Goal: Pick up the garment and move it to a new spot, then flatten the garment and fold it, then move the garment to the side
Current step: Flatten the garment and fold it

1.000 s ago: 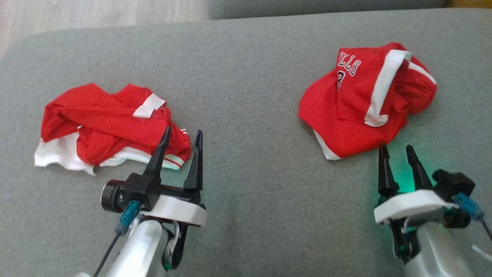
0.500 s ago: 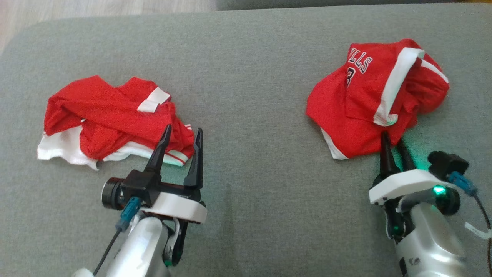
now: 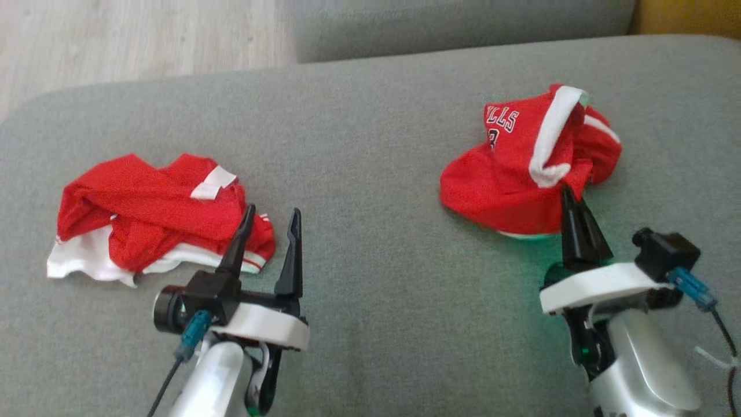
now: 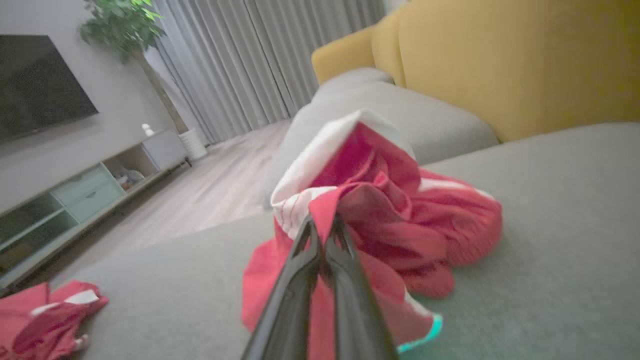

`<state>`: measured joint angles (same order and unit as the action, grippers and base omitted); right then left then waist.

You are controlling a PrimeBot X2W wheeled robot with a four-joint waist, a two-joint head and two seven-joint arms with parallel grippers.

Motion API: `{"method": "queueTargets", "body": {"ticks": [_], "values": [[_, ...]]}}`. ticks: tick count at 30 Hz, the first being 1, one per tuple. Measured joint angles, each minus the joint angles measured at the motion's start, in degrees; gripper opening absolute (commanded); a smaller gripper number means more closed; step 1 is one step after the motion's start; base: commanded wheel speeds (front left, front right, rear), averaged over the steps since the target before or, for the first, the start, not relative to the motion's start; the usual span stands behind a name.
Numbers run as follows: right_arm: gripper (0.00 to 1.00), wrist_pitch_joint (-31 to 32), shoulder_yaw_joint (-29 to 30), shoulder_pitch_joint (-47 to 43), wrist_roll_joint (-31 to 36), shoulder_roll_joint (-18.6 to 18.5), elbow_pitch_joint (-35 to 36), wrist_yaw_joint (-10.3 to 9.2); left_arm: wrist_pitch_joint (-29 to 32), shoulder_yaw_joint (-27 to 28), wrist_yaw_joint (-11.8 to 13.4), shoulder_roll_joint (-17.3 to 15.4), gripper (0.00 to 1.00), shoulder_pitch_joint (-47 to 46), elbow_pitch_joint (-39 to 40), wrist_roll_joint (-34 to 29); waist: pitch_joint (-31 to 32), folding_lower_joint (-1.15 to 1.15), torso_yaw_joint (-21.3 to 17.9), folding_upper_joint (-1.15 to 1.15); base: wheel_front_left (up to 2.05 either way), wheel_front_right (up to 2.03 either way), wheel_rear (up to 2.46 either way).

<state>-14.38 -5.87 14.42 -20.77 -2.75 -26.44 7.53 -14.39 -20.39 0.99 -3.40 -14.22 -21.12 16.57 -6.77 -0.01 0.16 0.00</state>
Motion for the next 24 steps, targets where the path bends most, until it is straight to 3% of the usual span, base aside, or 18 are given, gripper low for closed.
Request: {"method": "queueTargets", "body": {"ticks": [7,12,17,24], "values": [[0.00,1.8,-3.3,2.6,1.1,0.0,5.9,0.00,0.0,0.2,-0.2,0.3,1.00,0.9,-0.1,1.2,2.4,0.00,1.2,0.00,0.00,0.00,0.00],[0.00,7.4,-5.8,13.8,3.0,-0.4,6.2,0.00,0.0,0.2,-0.5,0.5,1.00,1.1,-0.3,2.1,2.9,0.01,4.0,0.00,0.00,0.00,0.00],[0.00,8.8,-9.5,25.1,-0.4,-0.5,3.7,0.00,0.0,0.3,-0.4,0.5,1.00,2.0,-0.8,2.6,3.9,0.00,6.8,0.00,0.00,0.00,0.00],[0.00,6.1,-4.7,34.1,-2.3,-0.5,1.0,0.00,0.0,1.9,0.3,0.5,1.00,3.2,-0.6,2.6,4.8,0.00,7.0,0.00,0.00,0.00,0.00]]}}
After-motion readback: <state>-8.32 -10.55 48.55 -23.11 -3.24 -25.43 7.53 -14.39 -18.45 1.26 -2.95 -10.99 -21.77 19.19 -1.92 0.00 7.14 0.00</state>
